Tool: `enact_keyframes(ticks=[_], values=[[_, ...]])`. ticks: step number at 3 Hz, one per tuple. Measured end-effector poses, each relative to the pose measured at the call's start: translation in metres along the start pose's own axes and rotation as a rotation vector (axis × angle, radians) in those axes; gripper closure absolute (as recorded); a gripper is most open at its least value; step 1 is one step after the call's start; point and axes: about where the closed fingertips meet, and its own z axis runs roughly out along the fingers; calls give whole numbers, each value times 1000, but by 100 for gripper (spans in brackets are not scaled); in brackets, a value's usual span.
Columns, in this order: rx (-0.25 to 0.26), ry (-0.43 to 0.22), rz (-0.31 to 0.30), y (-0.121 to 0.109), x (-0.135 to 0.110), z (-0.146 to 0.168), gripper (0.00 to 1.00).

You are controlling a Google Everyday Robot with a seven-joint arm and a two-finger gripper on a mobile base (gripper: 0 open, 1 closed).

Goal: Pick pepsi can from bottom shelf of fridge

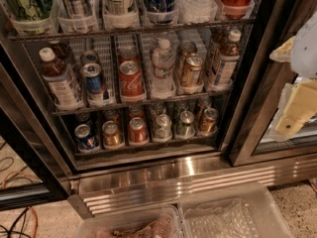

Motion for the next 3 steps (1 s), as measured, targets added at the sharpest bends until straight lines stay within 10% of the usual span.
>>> enact_keyframes(ticks=[3], values=[[-260,-295,42,76,-80,150,0]])
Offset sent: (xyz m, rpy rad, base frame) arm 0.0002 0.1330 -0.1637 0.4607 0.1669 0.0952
